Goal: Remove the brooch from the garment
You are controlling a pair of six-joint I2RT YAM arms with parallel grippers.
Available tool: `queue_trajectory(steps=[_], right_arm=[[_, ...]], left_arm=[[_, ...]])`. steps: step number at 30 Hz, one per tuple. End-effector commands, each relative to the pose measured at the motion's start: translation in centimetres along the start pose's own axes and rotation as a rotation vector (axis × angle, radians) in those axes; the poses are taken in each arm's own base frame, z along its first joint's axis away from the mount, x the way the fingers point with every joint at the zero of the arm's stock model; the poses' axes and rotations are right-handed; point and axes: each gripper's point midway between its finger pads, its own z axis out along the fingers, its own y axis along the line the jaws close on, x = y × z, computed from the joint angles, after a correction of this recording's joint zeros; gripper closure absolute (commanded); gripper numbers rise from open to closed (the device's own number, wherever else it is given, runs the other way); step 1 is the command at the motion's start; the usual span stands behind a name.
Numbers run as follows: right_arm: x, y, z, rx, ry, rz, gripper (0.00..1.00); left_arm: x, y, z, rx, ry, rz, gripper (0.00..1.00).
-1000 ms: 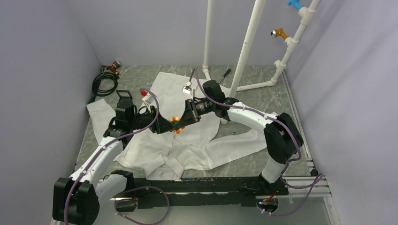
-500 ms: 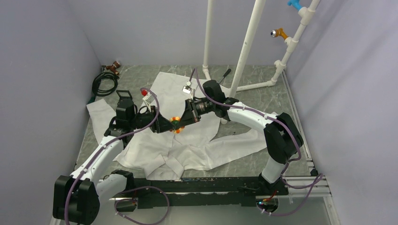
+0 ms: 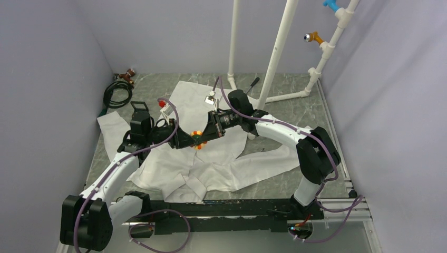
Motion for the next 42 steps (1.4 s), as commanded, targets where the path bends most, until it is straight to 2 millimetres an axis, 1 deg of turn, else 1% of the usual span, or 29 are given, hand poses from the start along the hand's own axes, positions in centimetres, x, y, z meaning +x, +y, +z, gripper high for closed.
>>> queue_trajectory(steps=[1, 5, 8, 17, 27, 37, 42], right_arm=[[-1.3, 3.2, -0.7, -0.069, -0.022, -0.11, 1.0], [-1.1, 2.7, -0.6, -0.064, -0.019, -0.096, 1.0], [-1.2, 2.7, -0.6, -0.064, -0.02, -0.099, 1.0], [-1.5, 3.1, -0.7, -0.074, -0.026, -0.119, 1.0], [-1.5, 3.5, -0.8, -0.085, -0.028, -0.13, 1.0], [-1.5, 3.8, -1.0, -0.086, -0.03, -0.147, 1.0], [-1.5, 3.7, -1.0, -0.086, -0.031, -0.147, 1.0]], left_arm=[[-1.1, 0.1, -0.2, -0.006, -0.031, 0.024, 0.56], [-1.3, -0.1, -0.4, 0.0, -0.036, 0.026, 0.53], [-1.2, 0.0, -0.6, -0.009, -0.037, 0.028, 0.53], [-0.6, 0.6, -0.3, 0.002, -0.021, -0.001, 0.59], [-0.3, 0.5, 0.5, 0.025, -0.004, -0.007, 0.62], [-0.1, 1.1, 1.1, 0.006, 0.011, -0.031, 0.72], [-0.1, 0.4, 1.4, 0.037, 0.024, -0.007, 0.72]])
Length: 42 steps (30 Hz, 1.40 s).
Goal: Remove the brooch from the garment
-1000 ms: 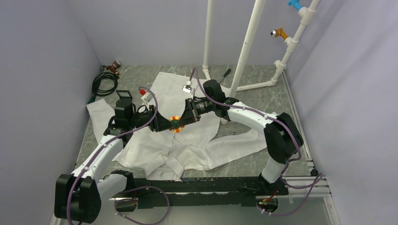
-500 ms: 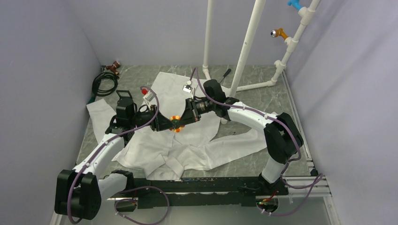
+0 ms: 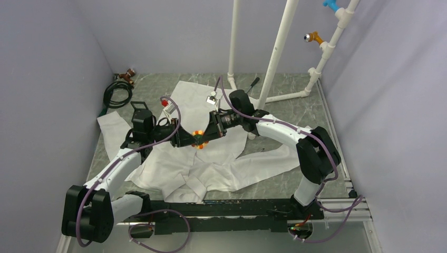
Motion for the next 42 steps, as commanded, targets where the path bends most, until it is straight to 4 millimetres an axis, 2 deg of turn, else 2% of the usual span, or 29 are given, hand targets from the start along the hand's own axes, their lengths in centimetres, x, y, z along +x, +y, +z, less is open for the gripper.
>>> queue_trajectory(steps=[1, 13, 35, 38, 42], right_arm=[[-1.5, 4.3, -0.7, -0.101, -0.027, -0.135, 1.0], [-1.6, 4.4, -0.4, -0.105, -0.025, -0.136, 1.0], [-1.4, 4.7, -0.3, -0.117, -0.016, -0.154, 1.0], [-1.4, 4.6, -0.3, -0.116, -0.015, -0.153, 1.0], [-1.3, 4.3, -0.1, -0.112, -0.01, -0.149, 1.0]], left_arm=[[-0.3, -0.1, 0.6, 0.001, 0.002, 0.044, 0.71], [-0.1, -0.9, 1.1, 0.025, 0.024, 0.076, 0.64], [0.6, -0.6, 1.5, 0.036, 0.056, 0.068, 0.57], [0.6, -0.9, 1.5, 0.052, 0.063, 0.068, 0.51], [0.5, -1.6, 1.3, 0.083, 0.068, 0.08, 0.33]])
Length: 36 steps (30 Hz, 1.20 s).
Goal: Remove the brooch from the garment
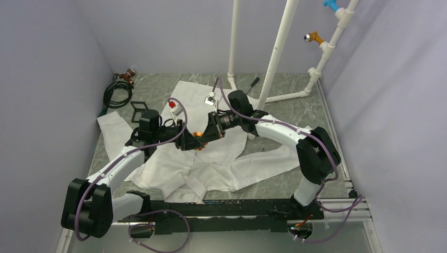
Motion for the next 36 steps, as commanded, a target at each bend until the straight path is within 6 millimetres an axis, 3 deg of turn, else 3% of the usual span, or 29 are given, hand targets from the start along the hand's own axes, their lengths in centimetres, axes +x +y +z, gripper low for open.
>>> queue_trajectory(steps=[1, 7, 13, 18, 27, 36], right_arm=[[-1.7, 3.6, -0.3, -0.08, -0.027, -0.142, 1.0], [-1.3, 2.9, -0.2, -0.064, -0.013, -0.137, 1.0], [-1.1, 2.5, -0.1, -0.059, -0.012, -0.127, 1.0], [-1.1, 2.7, -0.2, -0.067, -0.014, -0.124, 1.0], [-1.3, 3.8, -0.4, -0.107, -0.022, -0.14, 1.0], [-1.3, 4.1, -0.5, -0.115, -0.023, -0.14, 1.0]], left_arm=[[-0.9, -1.3, 0.0, 0.043, 0.001, 0.055, 0.29], [-2.5, -3.2, -1.0, 0.072, -0.041, 0.146, 0.06], [-4.7, -3.3, -3.2, 0.043, -0.108, 0.162, 0.02], [-4.7, -2.9, -4.5, 0.021, -0.111, 0.173, 0.1], [-2.8, -1.6, -4.4, -0.012, -0.105, 0.149, 0.44], [-2.4, -1.7, -3.1, 0.017, -0.083, 0.138, 0.47]])
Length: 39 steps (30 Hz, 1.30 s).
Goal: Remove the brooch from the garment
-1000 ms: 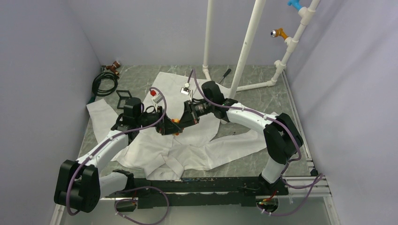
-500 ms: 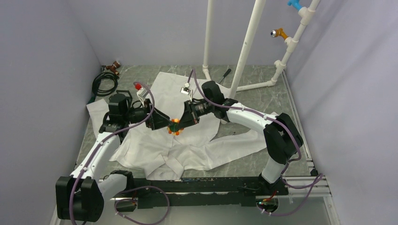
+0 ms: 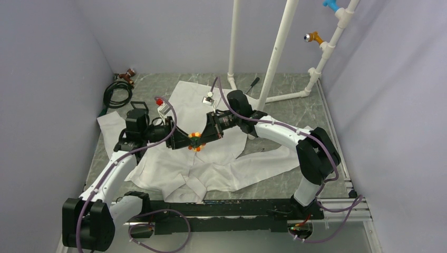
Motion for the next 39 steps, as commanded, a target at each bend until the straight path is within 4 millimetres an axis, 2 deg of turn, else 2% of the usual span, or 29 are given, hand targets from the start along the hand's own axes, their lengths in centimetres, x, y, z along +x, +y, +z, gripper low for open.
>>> queue_trajectory(steps=[1, 14, 26, 28, 37, 39], right_arm=[[-1.2, 2.7, -0.7, -0.055, -0.025, -0.096, 1.0], [-1.1, 2.9, -0.9, -0.061, -0.032, -0.106, 1.0], [-1.6, 3.1, -0.8, -0.064, -0.042, -0.111, 1.0], [-1.6, 3.0, -0.8, -0.059, -0.042, -0.111, 1.0], [-1.5, 2.5, -0.6, -0.052, -0.032, -0.102, 1.0], [-1.5, 2.6, -0.7, -0.052, -0.033, -0.104, 1.0]], left_arm=[[-0.6, -0.5, 0.5, 0.028, -0.01, 0.046, 0.48], [0.1, -0.4, 1.0, 0.056, -0.009, -0.006, 0.66], [1.1, -0.1, 1.9, 0.057, 0.028, -0.013, 0.74], [0.9, -0.2, 2.1, 0.062, 0.03, -0.007, 0.74], [0.8, -1.1, 2.4, 0.097, 0.045, 0.009, 0.58], [1.0, -1.0, 2.4, 0.091, 0.049, 0.006, 0.58]])
